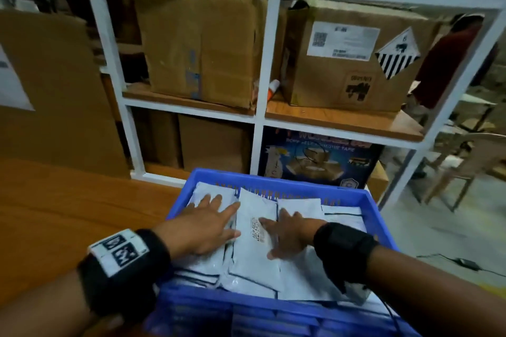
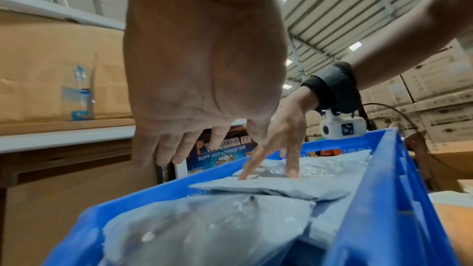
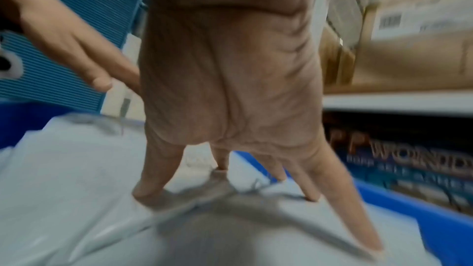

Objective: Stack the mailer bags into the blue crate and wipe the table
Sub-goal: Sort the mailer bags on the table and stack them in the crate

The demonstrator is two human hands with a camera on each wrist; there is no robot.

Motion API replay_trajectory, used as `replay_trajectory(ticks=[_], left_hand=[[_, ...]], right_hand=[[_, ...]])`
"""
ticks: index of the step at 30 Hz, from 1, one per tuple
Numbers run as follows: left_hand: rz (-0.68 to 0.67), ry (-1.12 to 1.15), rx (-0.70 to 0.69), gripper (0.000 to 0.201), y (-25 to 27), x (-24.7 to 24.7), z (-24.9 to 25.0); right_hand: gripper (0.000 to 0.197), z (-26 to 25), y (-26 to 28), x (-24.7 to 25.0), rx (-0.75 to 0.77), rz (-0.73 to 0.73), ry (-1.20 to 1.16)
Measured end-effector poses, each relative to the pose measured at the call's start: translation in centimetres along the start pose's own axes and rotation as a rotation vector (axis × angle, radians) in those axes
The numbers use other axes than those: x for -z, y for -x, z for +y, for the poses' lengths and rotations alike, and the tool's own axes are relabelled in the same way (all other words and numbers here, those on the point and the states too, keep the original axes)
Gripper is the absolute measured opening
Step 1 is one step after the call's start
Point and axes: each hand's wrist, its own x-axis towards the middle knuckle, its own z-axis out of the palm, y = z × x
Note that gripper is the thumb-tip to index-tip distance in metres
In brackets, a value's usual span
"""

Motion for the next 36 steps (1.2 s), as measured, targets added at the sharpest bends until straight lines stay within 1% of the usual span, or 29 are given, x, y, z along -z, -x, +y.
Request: replay_trajectory(ticks=[2, 3, 6, 8, 11, 13, 16, 18, 21, 24, 26, 28, 31, 33, 34, 36], left_hand=[[-0.030, 0.021, 0.027, 0.070, -1.6, 0.4, 1.7], [-0.049, 0.030, 0.035, 0.074, -2.5, 0.3, 2.4], [-0.132, 0.005, 0.083, 0.101, -4.6, -0.4, 3.7], [-0.196, -0.062, 0.129, 0.110, -5.3, -1.4, 4.2], [-0.241, -0.095, 0.155, 0.111, -5.7, -3.3, 4.3], [-0.249, -0.107, 0.153, 0.111, -6.3, -4.1, 4.0], [-0.278, -0.093, 0.145, 0.112, -6.9, -4.0, 3.5], [-0.296, -0.070, 0.134, 0.112, -7.1, -3.5, 3.2], [-0.291, -0.047, 0.126, 0.111, -7.6, -3.1, 2.9], [-0.292, -0.026, 0.129, 0.109, -7.3, -2.8, 3.1], [-0.280, 0.003, 0.120, 0.108, -6.9, -1.9, 3.4], [-0.257, 0.037, 0.089, 0.108, -6.0, -0.2, 3.9], [-0.181, 0.016, -0.025, 0.102, -4.0, 2.5, 3.7], [-0.086, -0.042, -0.107, 0.093, -2.0, 3.6, 2.6], [-0.019, -0.071, -0.141, 0.088, -1.0, 3.7, 1.8], [0.124, -0.092, -0.166, 0.079, 0.8, 2.9, -0.3]], right_hand=[[0.098, 0.5, -0.2, -0.1, 0.012, 0.035, -0.038], [0.100, 1.0, -0.1, 0.3, 0.014, 0.059, -0.061], [0.116, 2.7, 0.3, 1.2, -0.043, 0.063, -0.055], [0.125, 4.2, 0.0, 0.6, -0.081, 0.025, -0.019], [0.132, 6.2, -0.7, -1.4, -0.135, -0.060, -0.102], [0.131, 6.9, -1.1, -2.5, -0.127, -0.067, -0.157], [0.131, 7.3, -1.3, -2.7, -0.112, -0.063, -0.184], [0.134, 7.8, -1.5, -2.1, -0.112, -0.032, -0.201], [0.134, 9.1, -1.3, -1.5, -0.147, 0.029, -0.238], [0.132, 9.8, -0.4, -2.3, -0.195, 0.025, -0.311], [0.131, 9.7, 0.5, -2.3, -0.206, 0.024, -0.344], [0.128, 9.4, 1.9, -1.3, -0.216, 0.049, -0.377], [0.120, 8.2, 4.5, 0.6, -0.212, 0.210, -0.408], [0.109, 6.4, 6.2, 0.7, -0.196, 0.287, -0.435], [0.103, 5.2, 7.2, 0.4, -0.167, 0.315, -0.468], [0.094, 2.3, 8.8, -0.9, -0.109, 0.357, -0.547]])
